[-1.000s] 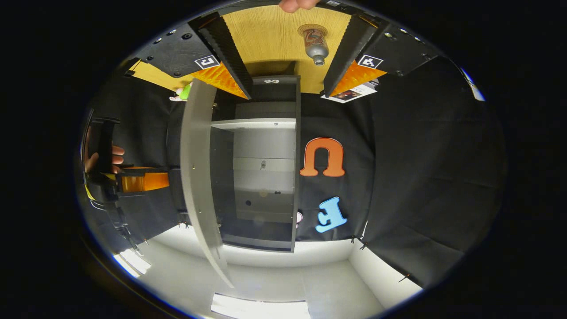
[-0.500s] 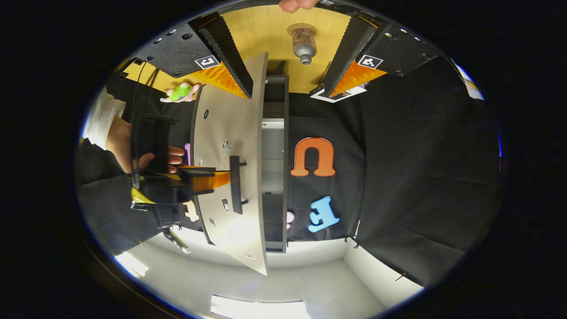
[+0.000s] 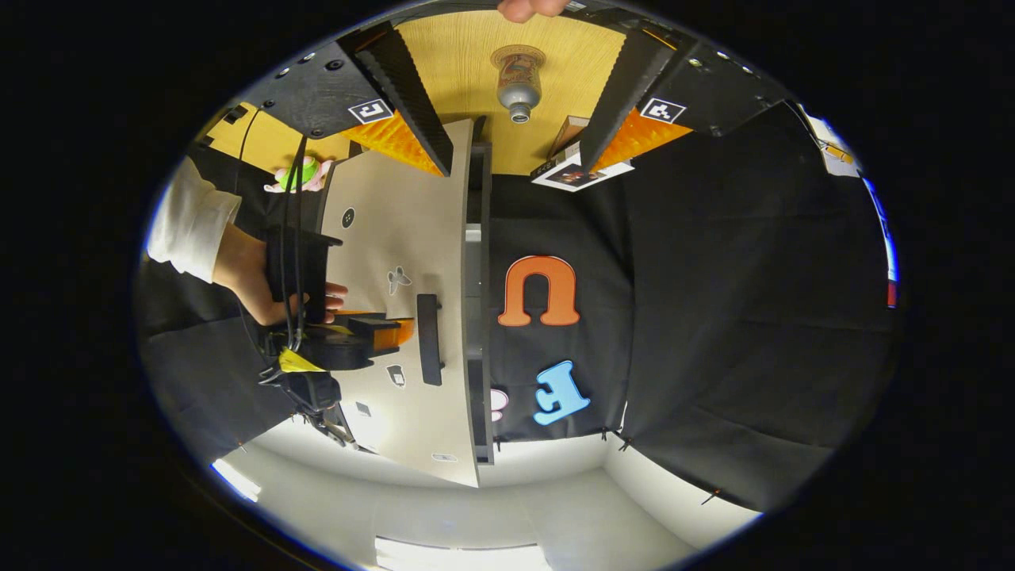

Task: Open the cabinet door with the right hand, grasp the bottle in the cabinet with the left hand and place it on the coaster, then close the cabinet door with the right hand.

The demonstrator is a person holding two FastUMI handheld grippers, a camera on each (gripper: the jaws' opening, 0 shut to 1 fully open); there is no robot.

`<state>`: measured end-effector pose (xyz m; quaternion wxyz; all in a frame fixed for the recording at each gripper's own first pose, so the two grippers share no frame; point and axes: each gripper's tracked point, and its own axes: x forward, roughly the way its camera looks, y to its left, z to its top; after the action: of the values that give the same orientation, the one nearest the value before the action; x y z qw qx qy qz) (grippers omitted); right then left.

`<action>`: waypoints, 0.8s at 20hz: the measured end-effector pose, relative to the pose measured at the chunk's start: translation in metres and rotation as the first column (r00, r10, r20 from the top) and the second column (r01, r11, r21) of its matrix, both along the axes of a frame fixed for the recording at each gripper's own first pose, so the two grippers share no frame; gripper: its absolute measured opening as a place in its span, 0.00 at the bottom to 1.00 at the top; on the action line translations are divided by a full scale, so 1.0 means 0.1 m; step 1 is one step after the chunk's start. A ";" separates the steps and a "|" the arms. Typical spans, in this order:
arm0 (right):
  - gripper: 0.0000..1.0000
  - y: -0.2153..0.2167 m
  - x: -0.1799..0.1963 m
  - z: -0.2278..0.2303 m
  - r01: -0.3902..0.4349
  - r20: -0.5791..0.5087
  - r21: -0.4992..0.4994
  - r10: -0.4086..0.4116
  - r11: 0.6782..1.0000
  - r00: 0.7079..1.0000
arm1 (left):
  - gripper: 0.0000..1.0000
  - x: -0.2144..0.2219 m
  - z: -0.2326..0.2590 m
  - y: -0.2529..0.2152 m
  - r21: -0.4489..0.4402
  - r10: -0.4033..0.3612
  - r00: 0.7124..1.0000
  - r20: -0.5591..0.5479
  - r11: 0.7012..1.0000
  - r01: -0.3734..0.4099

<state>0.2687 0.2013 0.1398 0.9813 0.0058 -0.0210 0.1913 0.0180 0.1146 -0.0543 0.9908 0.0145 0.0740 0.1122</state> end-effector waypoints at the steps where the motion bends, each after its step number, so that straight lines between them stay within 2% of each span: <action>1: 0.72 -0.08 -0.11 -0.02 0.004 0.002 0.004 -0.004 1.000 1.000 | 0.97 0.00 -0.06 -0.03 -0.016 -0.005 1.000 -0.008 1.000 0.005; 3: 0.72 -0.19 -0.28 -0.03 0.007 0.012 0.010 -0.007 1.000 1.000 | 0.97 -0.01 -0.06 -0.03 -0.034 -0.002 1.000 -0.006 0.999 0.002; 4: 0.75 -0.29 -0.41 -0.05 0.021 0.024 -0.001 -0.021 1.000 1.000 | 0.97 -0.01 -0.07 -0.05 -0.039 -0.004 1.000 -0.009 0.999 0.004; 6: 0.74 -0.56 -0.67 -0.04 0.078 0.068 -0.029 -0.075 0.997 0.995 | 0.97 0.00 -0.08 -0.08 -0.037 -0.011 1.000 -0.008 0.999 0.011; 8: 0.81 -0.86 -0.98 -0.09 0.138 0.108 -0.051 -0.132 0.989 0.985 | 0.97 -0.01 -0.07 -0.10 -0.021 -0.021 1.000 0.001 1.000 0.021; 9: 0.81 -1.00 -1.12 -0.13 0.167 0.117 -0.058 -0.160 0.984 0.980 | 0.97 0.00 -0.04 -0.11 -0.009 -0.026 1.000 0.012 1.000 0.027; 11: 0.83 -1.26 -1.41 -0.28 0.216 0.118 -0.069 -0.207 0.974 0.971 | 0.96 0.03 0.01 -0.15 0.010 -0.038 0.999 0.033 0.999 0.038; 12: 0.92 -1.34 -1.55 -0.36 0.228 0.113 -0.071 -0.219 0.971 0.969 | 0.97 0.04 0.03 -0.19 0.009 -0.047 0.998 0.040 0.999 0.047; 14: 0.93 -1.55 -1.81 -0.61 0.266 0.089 -0.087 -0.258 0.960 0.962 | 0.97 0.06 0.06 -0.29 -0.010 -0.070 0.996 0.055 0.997 0.070; 16: 0.93 -1.81 -2.04 -0.90 0.333 0.066 -0.132 -0.327 0.934 0.943 | 0.97 0.06 0.10 -0.39 -0.026 -0.087 0.994 0.070 0.996 0.089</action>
<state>0.0646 0.0199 0.0498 0.9967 -0.0717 -0.0293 0.0251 0.0241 0.0758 -0.0446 0.9969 -0.0005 0.0407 0.0676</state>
